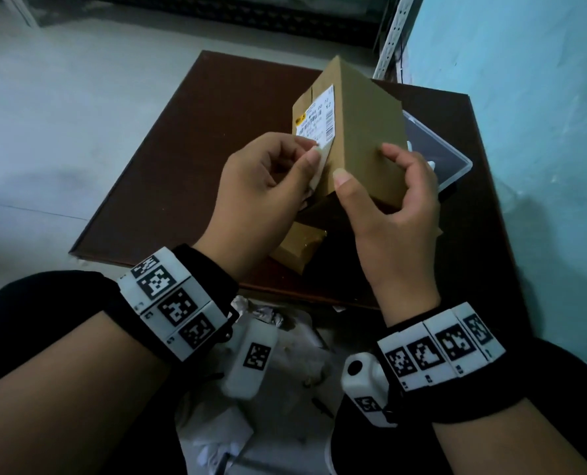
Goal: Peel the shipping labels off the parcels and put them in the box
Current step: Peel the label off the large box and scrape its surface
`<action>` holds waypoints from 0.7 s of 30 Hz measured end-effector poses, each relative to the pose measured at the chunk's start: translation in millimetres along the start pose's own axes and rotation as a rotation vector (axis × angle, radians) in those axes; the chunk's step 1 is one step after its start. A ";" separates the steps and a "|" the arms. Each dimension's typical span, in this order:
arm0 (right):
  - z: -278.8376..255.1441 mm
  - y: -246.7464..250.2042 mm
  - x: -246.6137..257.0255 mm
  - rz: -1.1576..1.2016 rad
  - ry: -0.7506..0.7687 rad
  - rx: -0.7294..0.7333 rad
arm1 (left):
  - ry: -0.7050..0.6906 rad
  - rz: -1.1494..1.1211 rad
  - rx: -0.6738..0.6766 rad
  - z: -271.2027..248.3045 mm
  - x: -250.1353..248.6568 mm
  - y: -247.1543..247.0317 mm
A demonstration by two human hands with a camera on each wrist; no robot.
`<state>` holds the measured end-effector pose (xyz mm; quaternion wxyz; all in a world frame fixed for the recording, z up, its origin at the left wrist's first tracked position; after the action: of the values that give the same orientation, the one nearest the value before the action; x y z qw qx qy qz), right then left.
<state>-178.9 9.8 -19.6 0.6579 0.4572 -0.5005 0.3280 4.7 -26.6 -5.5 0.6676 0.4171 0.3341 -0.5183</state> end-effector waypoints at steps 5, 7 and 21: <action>-1.8 3.1 3.5 -0.040 0.056 -0.033 | 0.130 -0.203 -0.097 -4.7 10.3 0.7; -2.8 3.6 3.2 -0.038 0.059 -0.050 | 0.153 -0.221 -0.091 -4.8 8.3 -1.2; -15.7 0.7 17.6 -0.123 0.259 -0.118 | -0.083 -0.005 -0.123 -5.8 -16.1 9.8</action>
<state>-168.9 24.2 -3.8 0.7614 0.4015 -0.4010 0.3133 10.3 -13.6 8.2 0.7039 0.3527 0.3386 -0.5152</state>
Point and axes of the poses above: each hand's wrist, its own z-axis towards the middle knuckle, its own y-axis out of the back of the hand, x = y × z, the point moved 7 cm from there along z, towards the middle knuckle, and after that the axes turned 6 degrees about -y, right-handed, at the moved point
